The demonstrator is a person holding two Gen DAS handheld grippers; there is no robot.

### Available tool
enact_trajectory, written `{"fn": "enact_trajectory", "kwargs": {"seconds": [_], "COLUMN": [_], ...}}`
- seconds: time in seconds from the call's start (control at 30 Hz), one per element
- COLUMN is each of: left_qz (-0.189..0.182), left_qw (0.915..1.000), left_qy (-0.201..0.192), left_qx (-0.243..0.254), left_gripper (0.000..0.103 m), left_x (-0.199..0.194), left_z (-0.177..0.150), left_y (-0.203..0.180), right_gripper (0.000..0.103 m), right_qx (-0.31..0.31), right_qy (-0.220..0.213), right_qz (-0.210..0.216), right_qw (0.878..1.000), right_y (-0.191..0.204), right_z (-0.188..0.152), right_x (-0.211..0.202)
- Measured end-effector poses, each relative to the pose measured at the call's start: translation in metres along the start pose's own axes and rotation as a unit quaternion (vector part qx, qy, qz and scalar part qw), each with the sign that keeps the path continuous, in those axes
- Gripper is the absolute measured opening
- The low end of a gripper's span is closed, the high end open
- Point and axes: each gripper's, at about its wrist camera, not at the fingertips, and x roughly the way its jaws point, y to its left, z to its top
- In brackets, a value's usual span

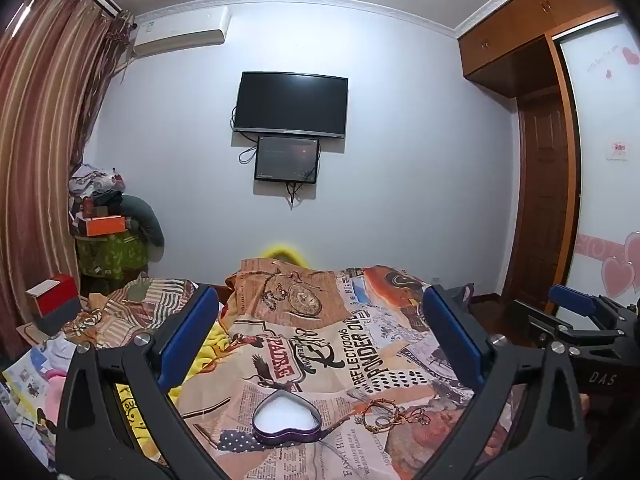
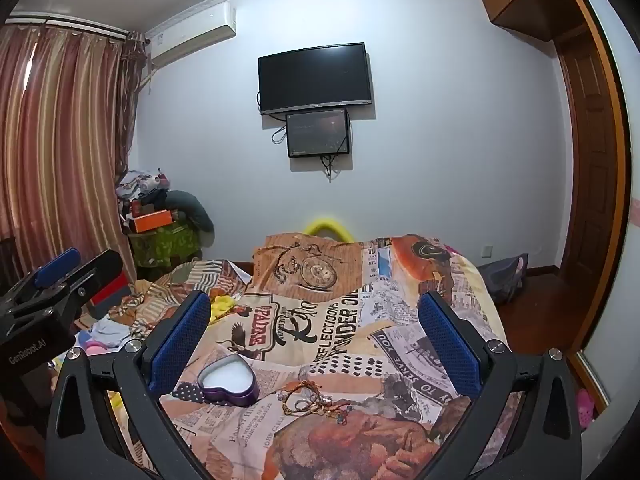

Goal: Organize jewelry

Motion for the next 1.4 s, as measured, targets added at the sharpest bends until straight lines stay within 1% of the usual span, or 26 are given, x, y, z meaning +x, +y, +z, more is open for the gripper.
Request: {"fn": "enact_trajectory", "kwargs": {"seconds": [0.13,0.4,1.4], "left_qz": [0.002,0.002,0.0], "left_qw": [1.0,1.0,1.0], "left_qy": [-0.006,0.004,0.005], "left_qx": [0.003,0.0,0.006], "left_gripper": [0.102,0.102,0.103], "left_x": [-0.0002,0.003,0.0027], "left_z": [-0.0001,0.0011,-0.0002], "left_y": [0.0001,0.0049,0.0013], "right_gripper": [0.103,0.103,0.103], "right_qx": [-0.002,-0.001,-0.002], "right_qy": [0.001,0.004,0.004], "right_qz": [0.0,0.001,0.006], "right_qw": [1.0,1.0,1.0], "right_y": [-0.0001,0.0028,0.0037], "right_z": [-0.0003,0.0018,0.0012], "right_x": [-0.0002,-0.0022,0.0012]}}
